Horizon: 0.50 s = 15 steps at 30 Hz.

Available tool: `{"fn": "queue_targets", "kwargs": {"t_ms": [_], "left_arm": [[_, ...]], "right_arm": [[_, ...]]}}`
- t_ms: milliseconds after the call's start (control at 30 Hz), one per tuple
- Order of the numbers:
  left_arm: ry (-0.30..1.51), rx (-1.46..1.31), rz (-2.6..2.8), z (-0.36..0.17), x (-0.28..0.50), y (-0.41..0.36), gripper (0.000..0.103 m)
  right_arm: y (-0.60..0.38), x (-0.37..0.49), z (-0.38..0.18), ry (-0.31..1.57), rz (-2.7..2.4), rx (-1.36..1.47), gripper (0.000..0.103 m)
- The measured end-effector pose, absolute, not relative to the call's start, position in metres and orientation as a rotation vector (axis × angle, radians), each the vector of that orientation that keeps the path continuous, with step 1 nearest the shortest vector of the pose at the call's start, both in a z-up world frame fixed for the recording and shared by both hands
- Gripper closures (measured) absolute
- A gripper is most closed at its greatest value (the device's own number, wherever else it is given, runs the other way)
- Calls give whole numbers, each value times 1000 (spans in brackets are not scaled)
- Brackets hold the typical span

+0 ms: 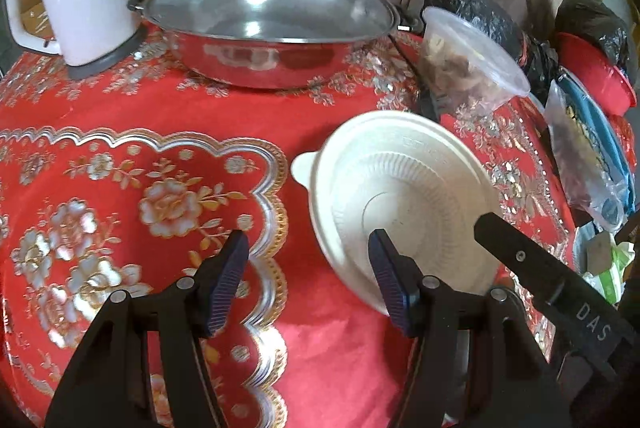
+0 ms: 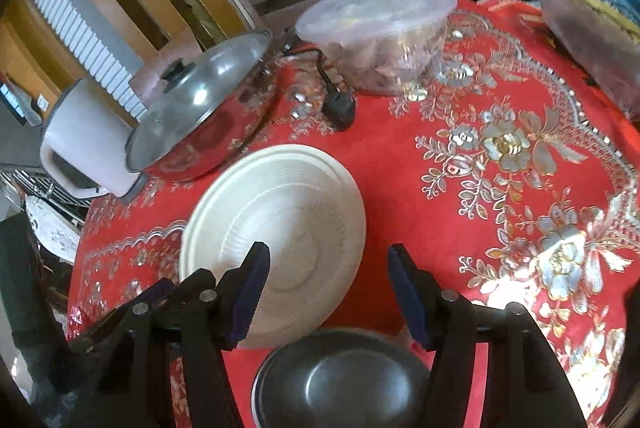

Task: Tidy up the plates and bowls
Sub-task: 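Move both tools to the cream strainer bowl and grip its rim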

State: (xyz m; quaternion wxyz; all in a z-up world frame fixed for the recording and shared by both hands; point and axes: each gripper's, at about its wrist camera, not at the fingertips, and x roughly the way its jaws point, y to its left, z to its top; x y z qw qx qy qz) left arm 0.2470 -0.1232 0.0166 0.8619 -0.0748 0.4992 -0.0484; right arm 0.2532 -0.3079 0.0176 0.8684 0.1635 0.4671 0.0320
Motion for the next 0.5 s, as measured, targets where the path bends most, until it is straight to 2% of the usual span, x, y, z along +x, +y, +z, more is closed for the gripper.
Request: {"fn": "queue_targets", "kwargs": {"t_ms": [33, 67, 100, 167, 200, 300, 367, 500], "left_arm": [[1055, -151, -103, 13, 249, -126, 42], [1059, -149, -103, 11, 251, -127, 42], [1059, -149, -102, 10, 253, -128, 42], [1056, -156, -107, 7, 255, -128, 42], [1061, -160, -107, 6, 256, -127, 42], [1101, -108, -88, 1, 257, -130, 66], [1107, -72, -103, -1, 254, -134, 76], [1106, -73, -73, 4, 243, -125, 77]], "right_arm": [[-309, 256, 14, 983, 74, 353, 44], [-310, 258, 11, 987, 82, 361, 56], [-309, 259, 9, 993, 83, 360, 71], [-308, 260, 7, 994, 87, 352, 82], [-307, 261, 7, 998, 97, 344, 85], [-300, 259, 7, 1000, 121, 326, 86], [-295, 255, 10, 987, 133, 313, 86], [-282, 243, 17, 979, 152, 293, 86]]}}
